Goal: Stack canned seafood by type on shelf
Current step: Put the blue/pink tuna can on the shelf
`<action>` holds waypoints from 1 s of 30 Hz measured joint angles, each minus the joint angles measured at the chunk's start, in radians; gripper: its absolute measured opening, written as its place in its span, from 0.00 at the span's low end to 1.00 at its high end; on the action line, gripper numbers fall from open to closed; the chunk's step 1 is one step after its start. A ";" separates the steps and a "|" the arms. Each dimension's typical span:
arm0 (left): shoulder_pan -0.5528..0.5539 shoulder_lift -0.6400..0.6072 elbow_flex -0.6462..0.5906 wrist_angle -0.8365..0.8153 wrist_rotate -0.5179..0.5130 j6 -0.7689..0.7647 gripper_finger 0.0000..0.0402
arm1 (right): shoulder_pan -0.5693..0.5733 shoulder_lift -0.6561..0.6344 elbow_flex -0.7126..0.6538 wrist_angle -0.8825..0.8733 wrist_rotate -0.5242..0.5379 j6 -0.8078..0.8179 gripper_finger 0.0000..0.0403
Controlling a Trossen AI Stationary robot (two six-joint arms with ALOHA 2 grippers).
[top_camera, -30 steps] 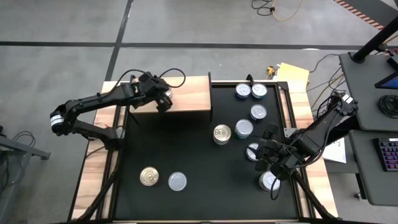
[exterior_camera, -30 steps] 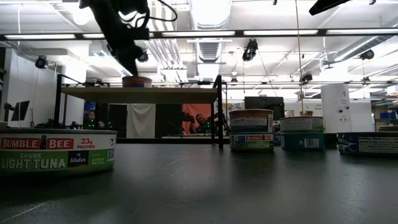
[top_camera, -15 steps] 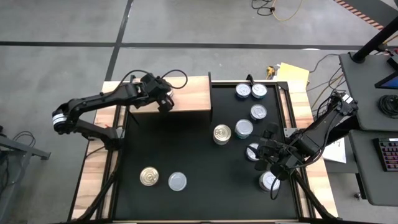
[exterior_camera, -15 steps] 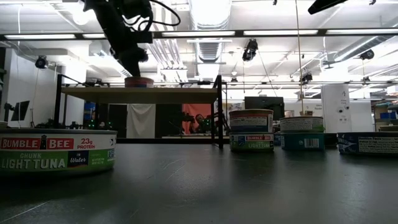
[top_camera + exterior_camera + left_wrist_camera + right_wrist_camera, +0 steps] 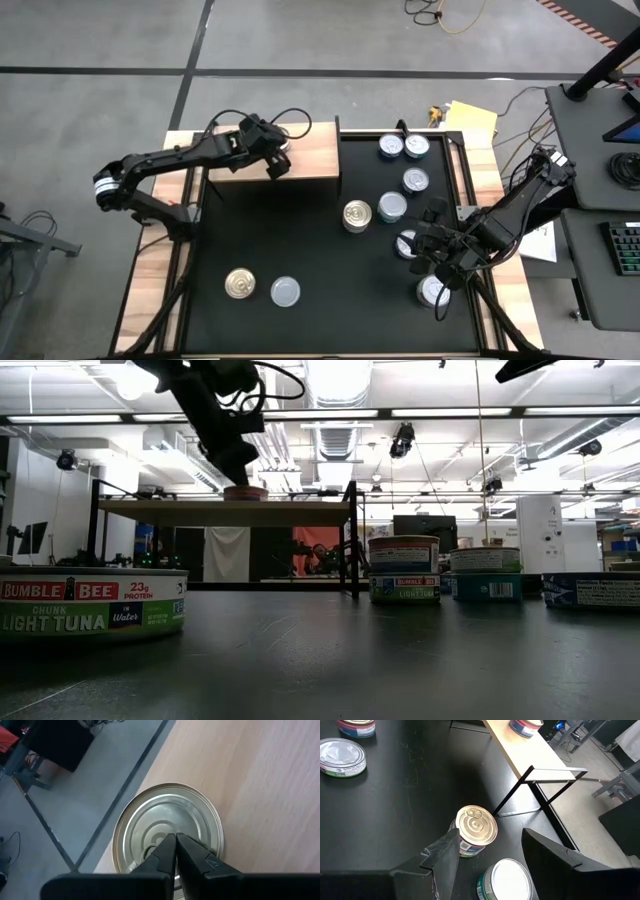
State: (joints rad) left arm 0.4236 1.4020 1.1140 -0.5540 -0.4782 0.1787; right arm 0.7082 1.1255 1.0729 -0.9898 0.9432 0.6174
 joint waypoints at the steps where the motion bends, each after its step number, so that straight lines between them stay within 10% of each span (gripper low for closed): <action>1: 0.000 0.009 0.011 -0.002 0.006 0.000 0.00 | 0.000 0.000 0.000 0.000 0.000 0.000 0.50; 30: 0.004 0.234 0.297 -0.103 -0.031 0.027 0.00 | 0.000 0.000 0.000 -0.002 -0.008 0.009 0.50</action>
State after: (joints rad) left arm 0.4280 1.6362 1.4108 -0.6569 -0.5091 0.2054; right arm 0.7086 1.1255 1.0729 -0.9916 0.9348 0.6267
